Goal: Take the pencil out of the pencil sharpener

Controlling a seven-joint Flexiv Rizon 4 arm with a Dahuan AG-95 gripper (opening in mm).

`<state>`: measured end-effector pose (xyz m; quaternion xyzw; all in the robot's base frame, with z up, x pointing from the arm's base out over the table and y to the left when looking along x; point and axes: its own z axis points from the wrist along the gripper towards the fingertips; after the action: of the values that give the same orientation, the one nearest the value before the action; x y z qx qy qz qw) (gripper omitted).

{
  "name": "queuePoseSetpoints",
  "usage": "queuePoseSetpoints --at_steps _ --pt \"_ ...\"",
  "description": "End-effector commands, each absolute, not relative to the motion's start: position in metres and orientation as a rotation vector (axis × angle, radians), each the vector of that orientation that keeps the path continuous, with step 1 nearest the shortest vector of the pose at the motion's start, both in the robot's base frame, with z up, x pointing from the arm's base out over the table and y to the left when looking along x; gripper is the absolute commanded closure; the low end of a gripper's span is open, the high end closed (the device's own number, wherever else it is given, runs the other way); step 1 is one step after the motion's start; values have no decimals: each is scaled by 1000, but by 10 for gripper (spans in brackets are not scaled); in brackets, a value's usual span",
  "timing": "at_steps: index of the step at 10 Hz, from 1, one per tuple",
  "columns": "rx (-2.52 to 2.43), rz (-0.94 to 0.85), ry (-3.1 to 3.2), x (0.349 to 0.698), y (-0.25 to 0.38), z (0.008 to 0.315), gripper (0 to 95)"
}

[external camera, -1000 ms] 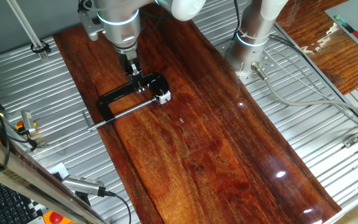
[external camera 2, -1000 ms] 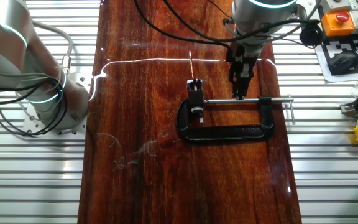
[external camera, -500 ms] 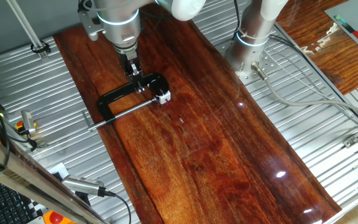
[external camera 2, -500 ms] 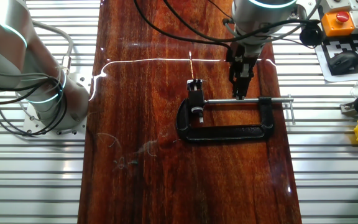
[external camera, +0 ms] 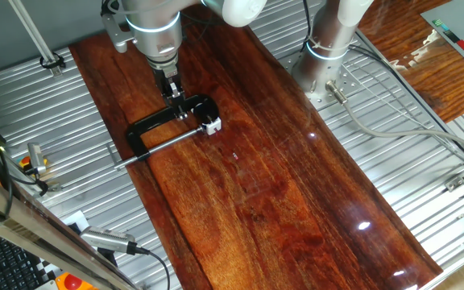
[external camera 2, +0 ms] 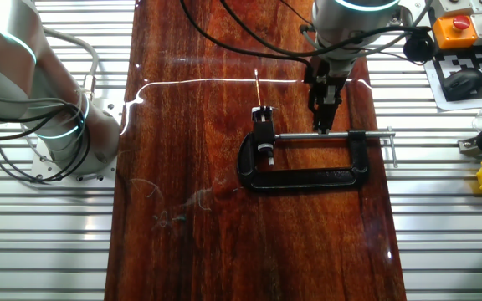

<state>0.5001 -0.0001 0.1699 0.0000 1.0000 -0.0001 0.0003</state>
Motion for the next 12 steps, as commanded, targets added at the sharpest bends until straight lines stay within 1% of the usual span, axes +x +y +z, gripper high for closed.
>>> queuePoseSetpoints --at_steps 1,12 --pt "-74 40 3128 500 0 170 950" --pt "-71 28 3132 500 1 170 950"
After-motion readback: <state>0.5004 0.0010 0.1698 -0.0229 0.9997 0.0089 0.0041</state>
